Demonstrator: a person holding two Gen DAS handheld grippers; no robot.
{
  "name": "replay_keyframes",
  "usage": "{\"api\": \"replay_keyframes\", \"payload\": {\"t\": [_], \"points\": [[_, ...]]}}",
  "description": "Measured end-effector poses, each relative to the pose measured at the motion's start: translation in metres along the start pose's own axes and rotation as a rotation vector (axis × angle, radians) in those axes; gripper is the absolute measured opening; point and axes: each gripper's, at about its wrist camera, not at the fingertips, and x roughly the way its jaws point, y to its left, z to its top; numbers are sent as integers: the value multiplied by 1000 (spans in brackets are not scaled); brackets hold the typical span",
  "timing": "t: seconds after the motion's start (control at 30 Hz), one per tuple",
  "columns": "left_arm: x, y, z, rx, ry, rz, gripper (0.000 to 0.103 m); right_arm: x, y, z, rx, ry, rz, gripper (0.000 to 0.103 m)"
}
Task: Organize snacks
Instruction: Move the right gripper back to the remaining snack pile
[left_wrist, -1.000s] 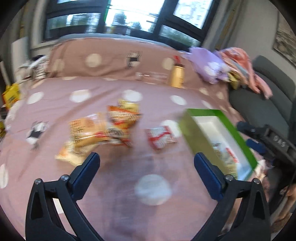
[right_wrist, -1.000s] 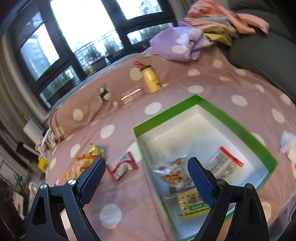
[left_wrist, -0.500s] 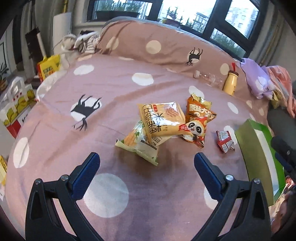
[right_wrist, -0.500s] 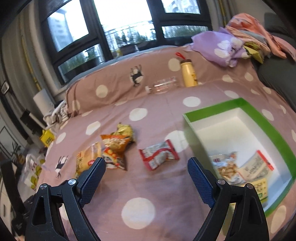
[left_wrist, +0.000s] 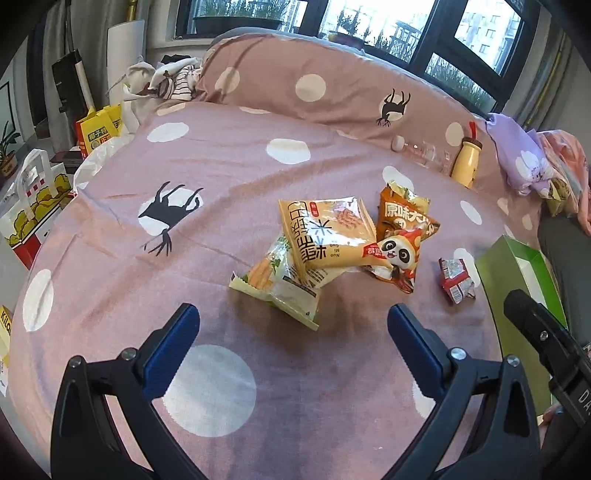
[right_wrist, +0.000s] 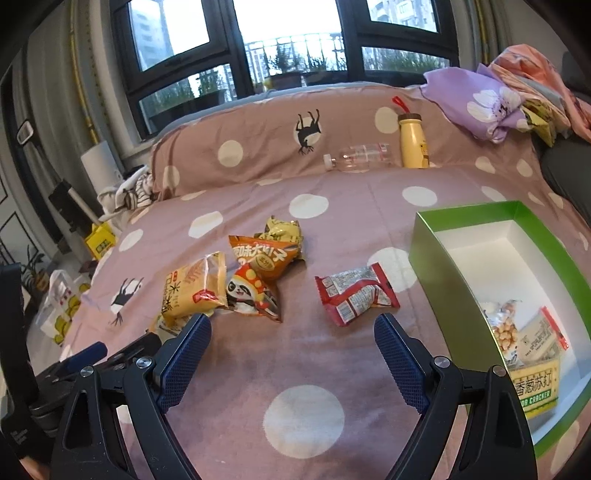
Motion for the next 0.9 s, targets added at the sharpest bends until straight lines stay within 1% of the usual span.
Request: {"api": "replay_keyframes", "payload": {"t": [0.3, 0.43, 0.6, 0.73, 0.9], "points": [[2, 1, 0, -21, 18, -14, 102, 0, 2, -1, 16, -21, 61, 90], [0, 0, 0, -18, 8, -17, 102, 1, 4, -2, 24, -24, 81, 90], [4, 2, 0, -23, 21, -6, 102, 4, 6, -3, 21, -15, 77, 90], [2, 4, 1, -35, 17, -16, 102, 7, 5, -5, 28, -1, 82, 90], [4, 9, 2, -55, 31, -3, 102, 10, 5, -6, 33, 16, 68, 90]]}}
